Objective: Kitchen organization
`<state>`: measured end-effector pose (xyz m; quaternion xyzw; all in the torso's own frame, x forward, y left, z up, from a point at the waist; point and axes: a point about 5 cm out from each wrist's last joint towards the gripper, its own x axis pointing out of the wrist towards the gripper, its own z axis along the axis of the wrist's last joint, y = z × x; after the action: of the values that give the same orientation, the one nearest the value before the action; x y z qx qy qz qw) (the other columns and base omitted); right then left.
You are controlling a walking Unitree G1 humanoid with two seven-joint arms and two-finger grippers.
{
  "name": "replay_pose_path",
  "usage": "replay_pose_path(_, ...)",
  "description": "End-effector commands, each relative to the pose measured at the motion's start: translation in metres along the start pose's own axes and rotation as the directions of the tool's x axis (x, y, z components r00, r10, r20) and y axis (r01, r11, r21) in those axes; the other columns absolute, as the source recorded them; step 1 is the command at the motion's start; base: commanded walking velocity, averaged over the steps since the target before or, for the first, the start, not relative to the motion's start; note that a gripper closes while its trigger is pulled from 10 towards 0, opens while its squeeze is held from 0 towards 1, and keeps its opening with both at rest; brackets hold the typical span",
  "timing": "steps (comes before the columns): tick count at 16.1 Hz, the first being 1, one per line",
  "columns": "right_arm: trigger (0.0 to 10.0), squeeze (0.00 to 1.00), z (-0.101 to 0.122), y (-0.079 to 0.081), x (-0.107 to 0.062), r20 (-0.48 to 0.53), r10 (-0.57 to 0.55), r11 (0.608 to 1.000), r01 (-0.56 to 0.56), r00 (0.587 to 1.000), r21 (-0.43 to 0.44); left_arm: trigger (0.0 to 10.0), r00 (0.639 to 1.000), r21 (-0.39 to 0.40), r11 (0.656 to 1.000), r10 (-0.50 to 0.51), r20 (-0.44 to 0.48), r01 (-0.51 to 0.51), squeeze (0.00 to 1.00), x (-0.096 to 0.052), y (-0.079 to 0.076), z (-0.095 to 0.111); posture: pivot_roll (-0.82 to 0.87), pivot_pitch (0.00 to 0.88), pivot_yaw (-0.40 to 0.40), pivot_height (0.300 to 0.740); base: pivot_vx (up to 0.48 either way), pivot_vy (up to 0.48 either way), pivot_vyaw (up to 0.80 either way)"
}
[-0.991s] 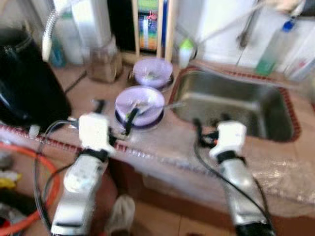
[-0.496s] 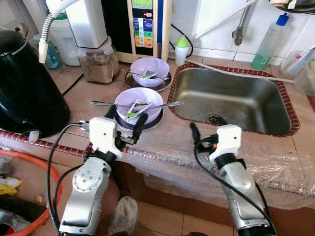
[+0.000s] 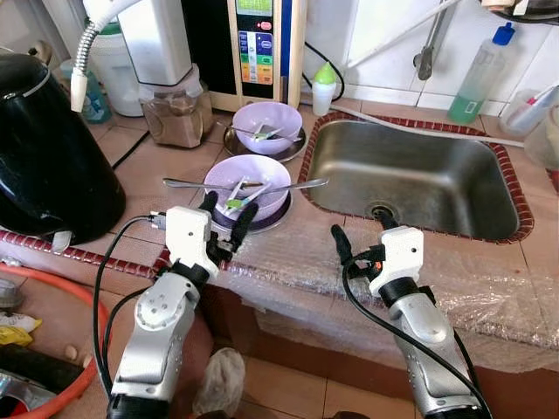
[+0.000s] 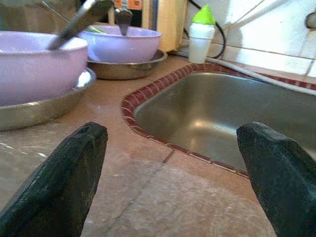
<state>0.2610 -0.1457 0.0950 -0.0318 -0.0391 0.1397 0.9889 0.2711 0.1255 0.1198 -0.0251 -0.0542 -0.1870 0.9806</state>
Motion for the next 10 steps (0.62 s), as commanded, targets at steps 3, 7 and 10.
replay_pose_path(3,10.0,0.0,0.004,0.013,-0.003,0.004,0.101,0.994,-0.101,0.995,0.033,0.0,1.0,0.006,1.0,-0.011,0.009,0.011,0.0,0.004,0.001,-0.001,-0.05,0.01,0.038,0.74,0.0,0.0,0.0)
replay_pose_path(7,10.0,0.0,0.008,0.025,-0.005,0.027,0.211,0.974,-0.213,0.977,0.082,0.0,0.999,0.011,0.999,-0.036,0.006,0.036,0.0,0.003,-0.002,-0.005,-0.06,0.004,0.041,0.74,0.0,0.0,0.0)
replay_pose_path(10,10.0,0.0,0.009,0.031,-0.008,0.023,0.298,0.945,-0.298,0.954,0.136,0.0,0.999,0.013,0.999,-0.045,0.013,0.044,0.0,0.004,-0.004,-0.007,-0.06,0.001,0.039,0.74,0.0,0.0,0.0)
